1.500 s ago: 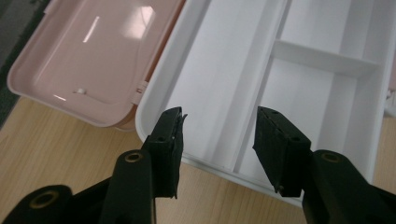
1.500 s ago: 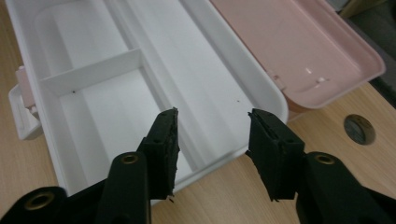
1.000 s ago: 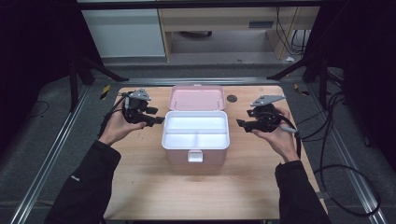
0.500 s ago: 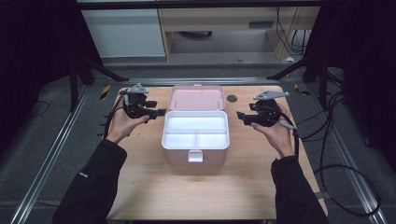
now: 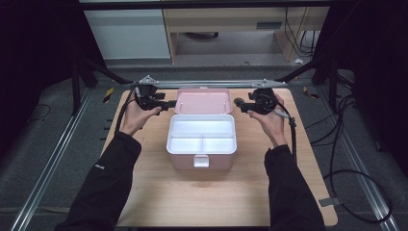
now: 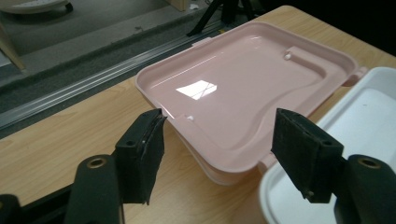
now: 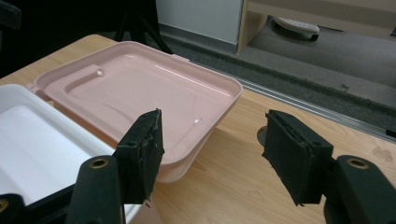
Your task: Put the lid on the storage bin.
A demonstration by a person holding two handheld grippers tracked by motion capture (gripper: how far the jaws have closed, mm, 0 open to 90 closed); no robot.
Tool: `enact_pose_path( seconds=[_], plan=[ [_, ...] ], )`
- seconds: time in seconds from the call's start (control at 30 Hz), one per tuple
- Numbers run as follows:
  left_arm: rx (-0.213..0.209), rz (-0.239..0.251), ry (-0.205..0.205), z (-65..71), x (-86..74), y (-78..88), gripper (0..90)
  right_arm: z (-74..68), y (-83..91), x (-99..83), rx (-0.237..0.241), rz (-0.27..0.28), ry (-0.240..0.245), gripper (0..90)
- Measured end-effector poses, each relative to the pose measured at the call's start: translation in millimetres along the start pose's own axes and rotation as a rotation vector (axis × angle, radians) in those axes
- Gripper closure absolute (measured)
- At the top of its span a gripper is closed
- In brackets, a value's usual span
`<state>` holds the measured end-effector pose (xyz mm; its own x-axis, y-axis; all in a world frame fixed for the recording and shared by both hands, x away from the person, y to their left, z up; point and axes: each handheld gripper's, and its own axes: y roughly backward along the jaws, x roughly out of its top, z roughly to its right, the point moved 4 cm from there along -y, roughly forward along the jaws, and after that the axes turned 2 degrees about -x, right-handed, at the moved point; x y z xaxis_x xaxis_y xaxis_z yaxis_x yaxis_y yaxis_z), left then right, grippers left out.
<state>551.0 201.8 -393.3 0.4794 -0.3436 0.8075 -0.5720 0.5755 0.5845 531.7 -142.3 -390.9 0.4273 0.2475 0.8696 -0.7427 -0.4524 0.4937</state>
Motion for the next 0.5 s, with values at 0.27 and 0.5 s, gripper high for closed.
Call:
enact_pose_path(
  seconds=[0.27, 0.5],
  plan=[
    [0.009, 0.002, 0.022, -5.1, 2.4, -18.1, 31.9, 3.5, -20.7, 3.1, -0.001, -0.029, -0.014, 38.1],
    [0.007, -0.041, 0.046, -9.2, -7.3, -40.8, 30.3, -3.4, -49.7, -4.1, 0.021, -0.063, -0.043, 39.3]
  ],
)
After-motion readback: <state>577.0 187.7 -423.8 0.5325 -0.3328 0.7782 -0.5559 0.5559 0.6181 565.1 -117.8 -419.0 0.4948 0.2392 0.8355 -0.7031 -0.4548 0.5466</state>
